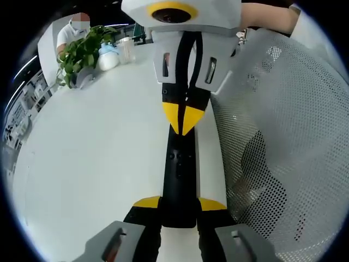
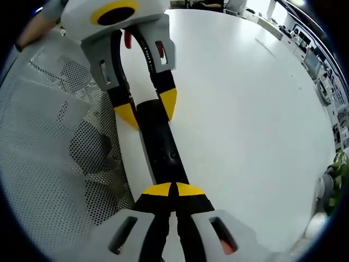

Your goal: Press the specified remote control buttons in sequence, fully releasing each button before pressing the next.

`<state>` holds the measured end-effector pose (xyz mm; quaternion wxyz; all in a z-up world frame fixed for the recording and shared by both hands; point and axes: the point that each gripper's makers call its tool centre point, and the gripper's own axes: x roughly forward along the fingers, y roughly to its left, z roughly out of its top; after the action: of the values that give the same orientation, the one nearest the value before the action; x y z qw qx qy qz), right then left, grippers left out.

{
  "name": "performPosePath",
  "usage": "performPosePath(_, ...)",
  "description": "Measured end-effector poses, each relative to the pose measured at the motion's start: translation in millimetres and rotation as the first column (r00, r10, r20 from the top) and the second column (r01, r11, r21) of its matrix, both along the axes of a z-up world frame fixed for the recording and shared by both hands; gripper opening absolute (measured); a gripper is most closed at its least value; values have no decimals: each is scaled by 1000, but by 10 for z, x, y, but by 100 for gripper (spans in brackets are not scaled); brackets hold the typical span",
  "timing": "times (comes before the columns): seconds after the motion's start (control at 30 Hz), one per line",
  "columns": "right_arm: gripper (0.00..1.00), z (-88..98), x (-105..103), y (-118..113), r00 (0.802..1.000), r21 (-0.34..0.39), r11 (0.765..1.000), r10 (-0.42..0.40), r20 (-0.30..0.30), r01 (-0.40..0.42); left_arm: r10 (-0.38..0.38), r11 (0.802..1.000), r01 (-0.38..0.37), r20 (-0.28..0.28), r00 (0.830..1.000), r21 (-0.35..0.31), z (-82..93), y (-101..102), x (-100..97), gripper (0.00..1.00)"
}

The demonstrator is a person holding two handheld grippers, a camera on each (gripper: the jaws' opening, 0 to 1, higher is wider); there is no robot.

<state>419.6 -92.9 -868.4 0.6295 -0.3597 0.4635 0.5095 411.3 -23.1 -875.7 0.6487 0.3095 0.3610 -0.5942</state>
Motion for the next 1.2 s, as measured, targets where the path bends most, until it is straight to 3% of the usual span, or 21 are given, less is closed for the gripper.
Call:
performPosePath(0.53,0,8,-5,-1,1000,0,1000,4,29,-4,2,1000,-2,-1,1000,1,0,2,0,24)
performPosePath(1.2,0,14,-65,-24,1000,-4,1000,14,24,-14,2,1000,-2,-1,1000,2,1,0,-4,24)
